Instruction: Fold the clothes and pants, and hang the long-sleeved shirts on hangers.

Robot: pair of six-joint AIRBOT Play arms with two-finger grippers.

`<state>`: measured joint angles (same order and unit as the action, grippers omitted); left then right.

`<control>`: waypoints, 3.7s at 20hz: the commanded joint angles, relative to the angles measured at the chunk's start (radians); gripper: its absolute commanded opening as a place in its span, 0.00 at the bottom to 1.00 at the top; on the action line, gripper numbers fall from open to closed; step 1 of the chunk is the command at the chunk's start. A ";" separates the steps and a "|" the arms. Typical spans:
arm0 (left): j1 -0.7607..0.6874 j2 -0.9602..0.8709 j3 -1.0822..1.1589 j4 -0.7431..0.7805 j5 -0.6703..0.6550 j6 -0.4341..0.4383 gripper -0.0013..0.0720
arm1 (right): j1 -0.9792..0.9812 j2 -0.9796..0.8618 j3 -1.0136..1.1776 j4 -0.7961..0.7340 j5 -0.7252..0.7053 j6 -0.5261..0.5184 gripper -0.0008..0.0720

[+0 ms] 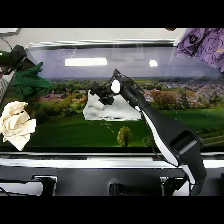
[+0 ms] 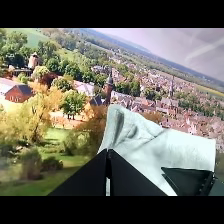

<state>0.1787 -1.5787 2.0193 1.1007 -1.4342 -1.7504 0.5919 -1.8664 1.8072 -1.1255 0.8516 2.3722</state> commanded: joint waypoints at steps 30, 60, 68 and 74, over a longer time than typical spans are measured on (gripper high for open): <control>0.001 0.001 -0.018 -0.020 -0.006 0.000 0.04 | -0.664 -0.060 -0.433 0.532 0.317 -1.070 0.73; 0.001 0.001 -0.018 -0.020 -0.006 0.000 0.04 | -1.023 0.093 0.264 -0.069 0.331 -0.362 0.05; 0.001 0.001 -0.018 -0.020 -0.016 0.000 0.04 | -1.155 0.192 0.261 -0.257 0.403 -0.199 0.05; 0.001 0.001 -0.018 -0.020 -0.049 0.000 0.04 | -1.238 0.237 0.259 -0.285 0.576 -0.174 0.05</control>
<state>0.1787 -1.5780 2.0022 1.0809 -1.4673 -1.7504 -0.6090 -1.6478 2.0670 -1.3785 1.3231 2.1799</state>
